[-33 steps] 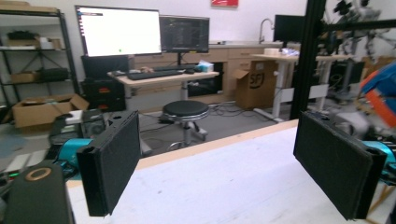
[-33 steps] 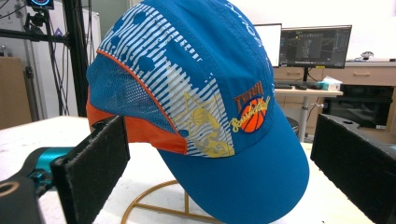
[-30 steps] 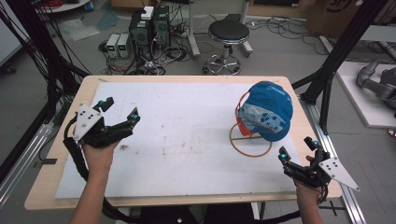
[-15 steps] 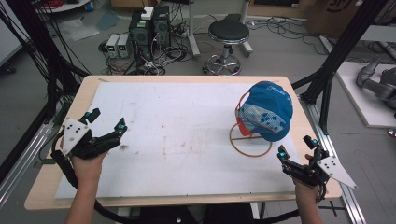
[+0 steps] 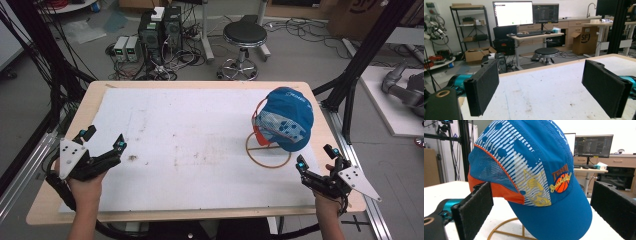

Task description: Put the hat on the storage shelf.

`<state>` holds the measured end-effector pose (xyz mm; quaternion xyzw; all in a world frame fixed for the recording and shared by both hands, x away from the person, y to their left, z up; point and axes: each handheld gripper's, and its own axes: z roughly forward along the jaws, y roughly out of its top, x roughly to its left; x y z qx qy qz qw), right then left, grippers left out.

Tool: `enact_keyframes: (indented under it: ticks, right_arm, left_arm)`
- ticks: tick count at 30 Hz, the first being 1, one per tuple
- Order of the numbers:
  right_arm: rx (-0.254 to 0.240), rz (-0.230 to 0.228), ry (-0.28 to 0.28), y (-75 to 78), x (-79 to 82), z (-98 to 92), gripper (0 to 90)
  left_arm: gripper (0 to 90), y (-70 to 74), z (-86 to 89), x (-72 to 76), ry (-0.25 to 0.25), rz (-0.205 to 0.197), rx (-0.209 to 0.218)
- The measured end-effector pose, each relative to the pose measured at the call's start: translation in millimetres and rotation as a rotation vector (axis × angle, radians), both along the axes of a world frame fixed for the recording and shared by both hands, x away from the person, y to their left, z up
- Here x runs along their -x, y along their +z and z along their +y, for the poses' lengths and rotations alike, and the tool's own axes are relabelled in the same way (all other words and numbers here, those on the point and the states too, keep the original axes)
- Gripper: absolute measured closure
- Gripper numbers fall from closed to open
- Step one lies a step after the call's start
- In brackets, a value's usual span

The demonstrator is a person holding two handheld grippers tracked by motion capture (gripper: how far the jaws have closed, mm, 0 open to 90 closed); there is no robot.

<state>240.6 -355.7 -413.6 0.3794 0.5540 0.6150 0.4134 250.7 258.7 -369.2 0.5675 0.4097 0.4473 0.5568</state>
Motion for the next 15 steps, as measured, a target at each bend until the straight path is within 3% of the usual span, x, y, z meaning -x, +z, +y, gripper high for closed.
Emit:
enact_keyframes:
  ticks: [15]
  right_arm:
    - [0.008, 0.006, -0.002, 0.4, 0.1, -1.8, 4.2]
  left_arm:
    - [14.6, -14.3, 5.3, 3.8, 0.018, 0.023, 0.032]
